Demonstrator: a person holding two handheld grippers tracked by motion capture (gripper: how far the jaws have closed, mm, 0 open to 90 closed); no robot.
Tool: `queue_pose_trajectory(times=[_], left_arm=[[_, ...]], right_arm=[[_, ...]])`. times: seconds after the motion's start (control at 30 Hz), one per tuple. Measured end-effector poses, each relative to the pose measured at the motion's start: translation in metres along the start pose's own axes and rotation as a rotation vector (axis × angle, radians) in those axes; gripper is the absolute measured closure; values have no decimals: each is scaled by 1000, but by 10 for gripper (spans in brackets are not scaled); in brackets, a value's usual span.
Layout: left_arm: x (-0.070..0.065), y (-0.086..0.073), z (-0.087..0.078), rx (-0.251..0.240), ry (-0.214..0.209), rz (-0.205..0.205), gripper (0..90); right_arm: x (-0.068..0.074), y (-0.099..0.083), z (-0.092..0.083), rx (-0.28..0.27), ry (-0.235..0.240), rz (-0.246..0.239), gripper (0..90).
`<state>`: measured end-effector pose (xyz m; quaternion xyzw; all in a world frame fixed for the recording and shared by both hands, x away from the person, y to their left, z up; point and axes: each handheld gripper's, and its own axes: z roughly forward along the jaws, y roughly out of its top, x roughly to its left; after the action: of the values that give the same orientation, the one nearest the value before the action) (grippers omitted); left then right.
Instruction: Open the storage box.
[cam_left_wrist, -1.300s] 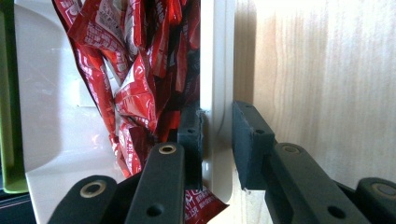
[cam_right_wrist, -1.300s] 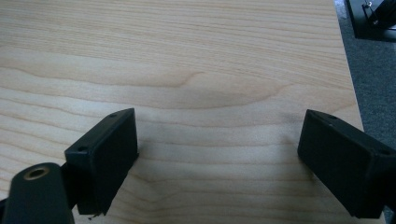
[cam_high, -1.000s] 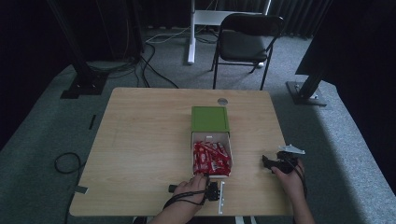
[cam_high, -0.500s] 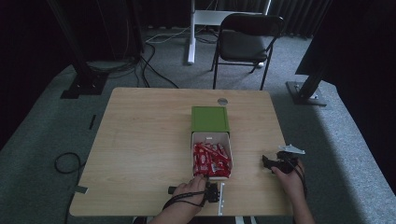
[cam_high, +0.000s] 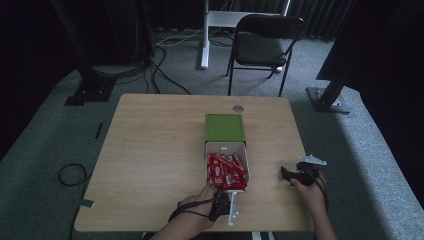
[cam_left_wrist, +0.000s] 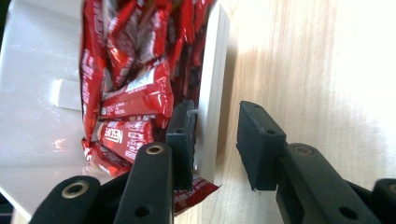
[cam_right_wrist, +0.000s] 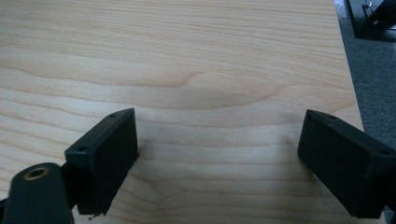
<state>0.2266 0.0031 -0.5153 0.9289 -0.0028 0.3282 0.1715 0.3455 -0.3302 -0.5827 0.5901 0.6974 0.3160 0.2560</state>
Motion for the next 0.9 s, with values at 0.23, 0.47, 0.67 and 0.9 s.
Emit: queue_pose_trajectory(times=[0.23,0.47,0.67,0.9], left_arm=[[20,-6,-22,-122,-19,-126,691],[36,-12,-35,-203,-19,-209,697],[55,-23,-44,-271,-10,-324,700],[79,-45,-50,-365,38,-485,706]], right_arm=[[0,0,0,0,0,0,116],[0,0,0,0,0,0,116],[0,0,0,0,0,0,116],[0,0,0,0,0,0,116]])
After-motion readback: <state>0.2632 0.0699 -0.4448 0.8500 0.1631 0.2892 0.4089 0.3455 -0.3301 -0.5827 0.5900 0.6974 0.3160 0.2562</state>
